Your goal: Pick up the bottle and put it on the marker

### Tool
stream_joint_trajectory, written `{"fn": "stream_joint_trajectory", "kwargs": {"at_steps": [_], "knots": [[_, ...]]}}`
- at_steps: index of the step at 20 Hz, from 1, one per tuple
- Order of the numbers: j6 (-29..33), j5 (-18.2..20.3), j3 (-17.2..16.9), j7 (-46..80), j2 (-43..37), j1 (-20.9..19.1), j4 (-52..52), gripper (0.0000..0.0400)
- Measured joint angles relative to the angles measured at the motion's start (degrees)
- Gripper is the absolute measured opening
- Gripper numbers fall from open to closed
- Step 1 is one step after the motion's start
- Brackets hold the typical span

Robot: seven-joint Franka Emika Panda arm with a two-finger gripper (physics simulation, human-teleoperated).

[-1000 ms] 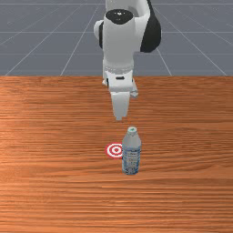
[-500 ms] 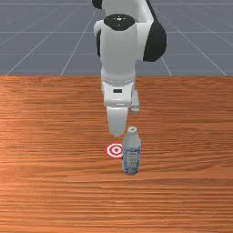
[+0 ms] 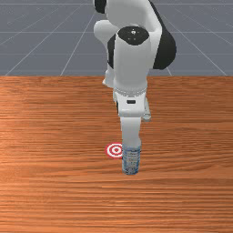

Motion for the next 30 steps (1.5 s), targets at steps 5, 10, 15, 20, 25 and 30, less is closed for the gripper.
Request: {"fn": "stream_joint_trajectory", "kwargs": {"at_steps": [5, 10, 15, 20, 25, 30], "knots": [[1.7, 0.9, 0.5, -0.6, 2.8, -0.5, -0.4, 0.04], [2.5, 0.3, 0.1, -0.2, -0.1, -0.2, -2.4, 0.04], [-0.1, 0.7, 0.4, -0.4, 0.6, -0.3, 0.0, 0.04], [2.7, 1.7, 1.1, -1.3, 2.3, -1.0, -1.0, 0.04], [6.1, 0.7, 0.4, -0.5, 1.3, -0.4, -3.9, 0.0223], [7.5, 0.7, 0.5, -0.5, 1.0, -0.4, -4.7, 0.0224]]}}
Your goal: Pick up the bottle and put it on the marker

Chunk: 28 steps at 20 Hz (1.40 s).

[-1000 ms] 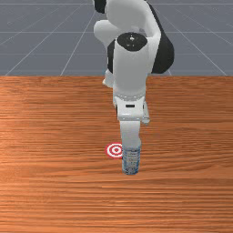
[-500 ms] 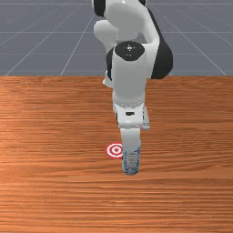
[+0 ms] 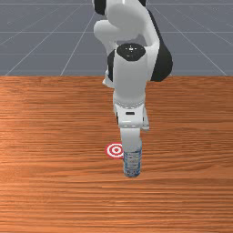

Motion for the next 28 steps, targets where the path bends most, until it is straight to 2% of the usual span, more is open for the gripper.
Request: {"fn": "stream_joint_trajectory", "kwargs": {"at_steps": [3, 6, 10, 14, 16, 18, 20, 21, 22, 25, 26, 28], "knots": [[-3.7, 1.1, -0.9, 5.1, 2.8, 0.2, 5.3, 0.0222], [-6.2, 0.6, -0.5, 2.8, 5.9, -0.1, 10.8, 0.0222], [-7.0, -0.3, 0.1, -0.4, 6.6, 0.0, 12.0, 0.0223], [-7.7, -0.6, 0.5, 1.1, 7.1, 2.0, 13.2, 0.0223], [-8.3, -2.0, -1.0, 4.5, 7.2, 3.3, 13.4, 0.021], [-7.7, 0.0, -0.1, 2.8, 6.5, 1.3, 12.3, 0.0209], [-7.6, 0.3, -0.6, 2.4, 6.3, -0.1, 11.8, 0.021], [-2.6, -0.1, -0.5, -0.3, 4.0, -0.9, 7.3, 0.0208], [-7.4, 1.9, 0.7, -2.1, 6.1, -2.5, 11.4, 0.021], [-7.6, 2.1, 0.7, -3.0, 6.1, -3.5, 11.4, 0.0211], [-7.1, -0.1, -0.2, -3.9, 5.4, -2.8, 10.3, 0.0211], [-5.2, -0.9, 0.3, -7.5, 2.8, -3.2, 5.8, 0.0211]]}}
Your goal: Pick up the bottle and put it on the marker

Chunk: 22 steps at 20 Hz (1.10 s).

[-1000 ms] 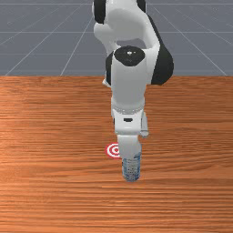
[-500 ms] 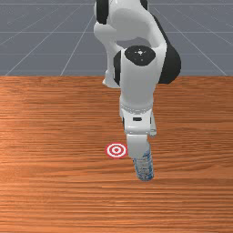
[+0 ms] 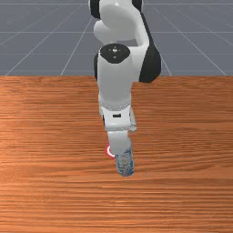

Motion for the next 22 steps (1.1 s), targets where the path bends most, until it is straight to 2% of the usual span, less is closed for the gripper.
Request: {"fn": "stream_joint_trajectory", "kwargs": {"at_steps": [3, 7, 10, 11, 12, 15, 22], "knots": [[5.1, -1.0, 0.7, -4.5, -7.0, -0.6, -12.1, 0.021], [9.6, 0.5, -0.3, 2.4, -11.9, 0.2, -20.8, 0.021], [8.4, 1.0, 0.0, 1.9, -12.4, -0.1, -21.3, 0.021], [10.6, 0.5, -0.3, 2.4, -13.5, 0.1, -23.4, 0.021], [9.2, 0.0, 0.0, 0.3, -13.5, -0.1, -23.3, 0.021], [11.0, -0.6, 0.4, -2.2, -16.4, -0.4, -27.9, 0.0211], [12.6, 0.1, -0.1, 1.2, -19.9, 0.0, -33.7, 0.0211]]}}
